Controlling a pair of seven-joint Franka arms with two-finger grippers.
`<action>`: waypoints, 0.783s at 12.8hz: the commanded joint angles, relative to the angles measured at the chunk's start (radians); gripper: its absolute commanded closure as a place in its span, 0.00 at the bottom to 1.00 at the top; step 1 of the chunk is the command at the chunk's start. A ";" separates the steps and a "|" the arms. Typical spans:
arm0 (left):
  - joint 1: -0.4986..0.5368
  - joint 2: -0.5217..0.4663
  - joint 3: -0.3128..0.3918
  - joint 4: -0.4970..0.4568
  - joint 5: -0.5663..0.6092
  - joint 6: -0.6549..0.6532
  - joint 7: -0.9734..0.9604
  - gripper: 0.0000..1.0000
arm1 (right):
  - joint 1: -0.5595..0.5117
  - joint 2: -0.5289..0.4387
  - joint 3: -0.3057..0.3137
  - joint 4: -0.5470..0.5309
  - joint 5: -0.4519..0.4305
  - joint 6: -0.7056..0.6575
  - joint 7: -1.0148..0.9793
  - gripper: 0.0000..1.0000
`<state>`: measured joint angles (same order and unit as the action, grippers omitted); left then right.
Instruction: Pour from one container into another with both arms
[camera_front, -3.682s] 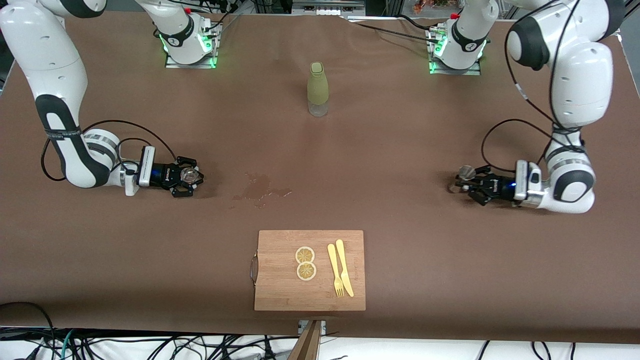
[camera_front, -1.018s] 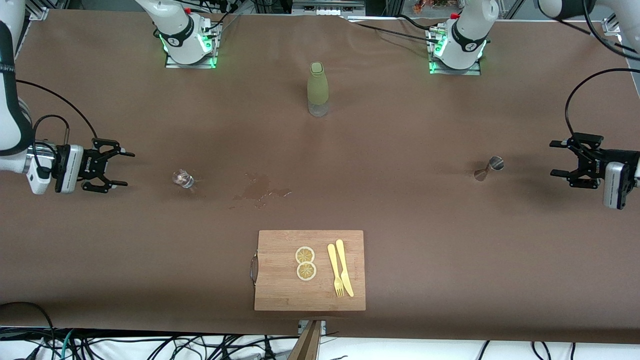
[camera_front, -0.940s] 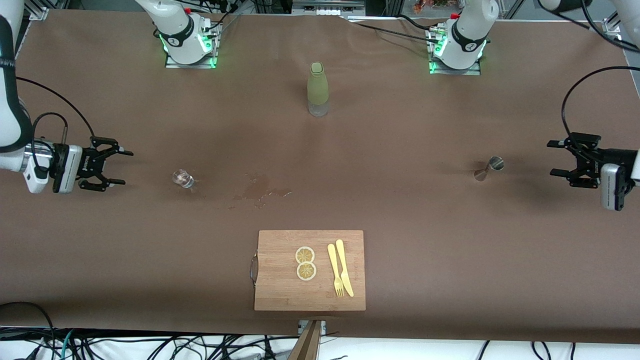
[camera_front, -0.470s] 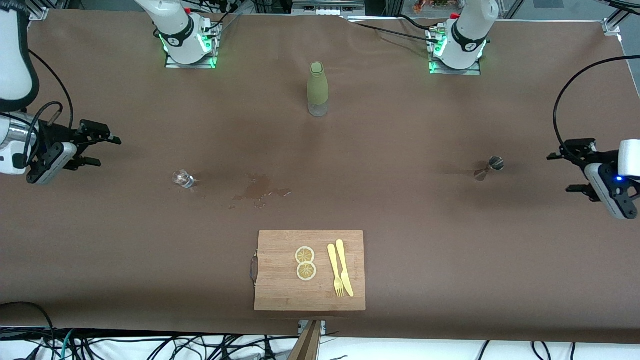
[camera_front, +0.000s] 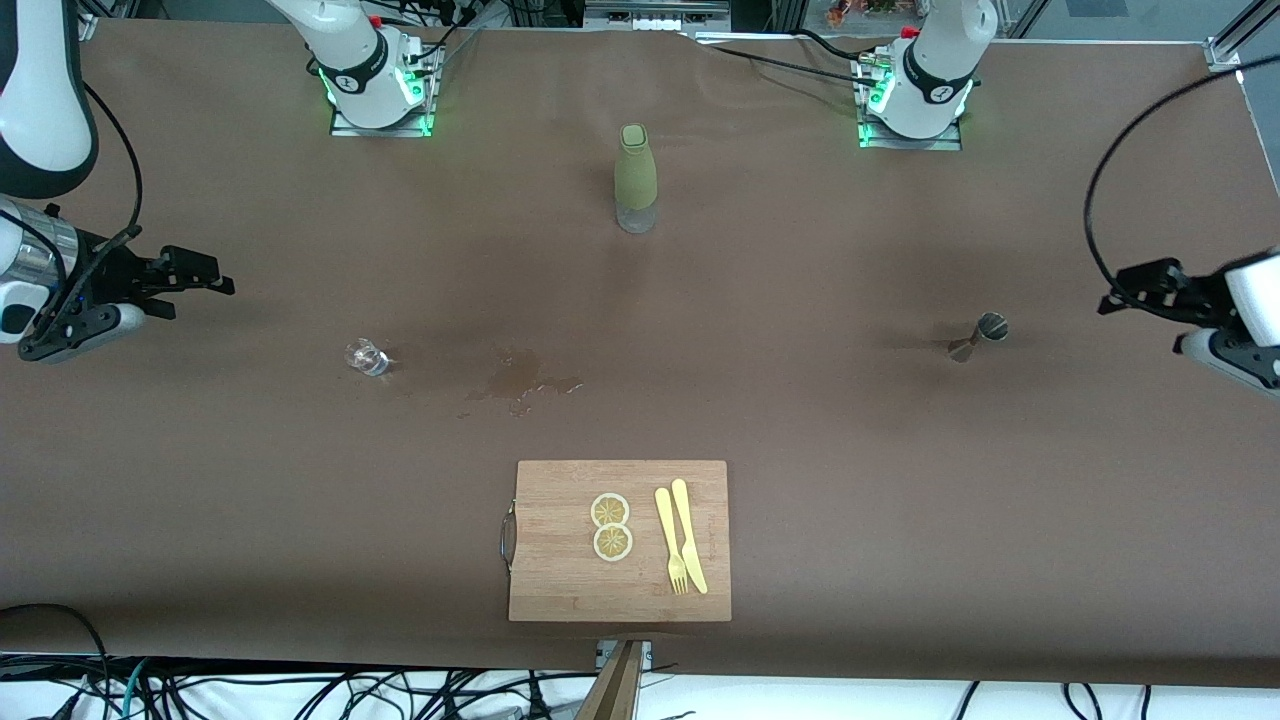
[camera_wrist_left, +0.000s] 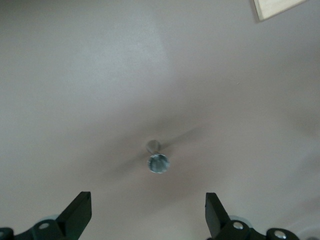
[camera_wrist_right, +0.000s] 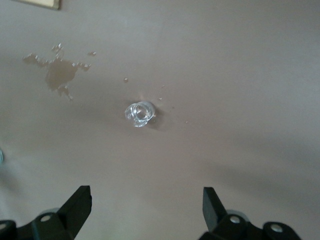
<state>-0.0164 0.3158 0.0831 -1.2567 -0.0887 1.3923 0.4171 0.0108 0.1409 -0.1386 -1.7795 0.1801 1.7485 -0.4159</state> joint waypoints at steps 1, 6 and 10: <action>-0.003 -0.053 -0.029 -0.007 0.038 -0.082 -0.212 0.00 | 0.023 -0.004 -0.003 0.051 -0.062 -0.070 0.120 0.01; -0.002 -0.109 -0.060 -0.009 0.040 -0.168 -0.345 0.00 | 0.023 -0.032 0.060 0.098 -0.156 -0.125 0.255 0.01; 0.000 -0.112 -0.095 -0.010 0.038 -0.168 -0.428 0.00 | 0.000 -0.063 0.100 0.107 -0.156 -0.158 0.420 0.01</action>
<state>-0.0237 0.2197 0.0075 -1.2577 -0.0792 1.2327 0.0164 0.0317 0.0981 -0.0457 -1.6748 0.0387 1.6053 -0.0292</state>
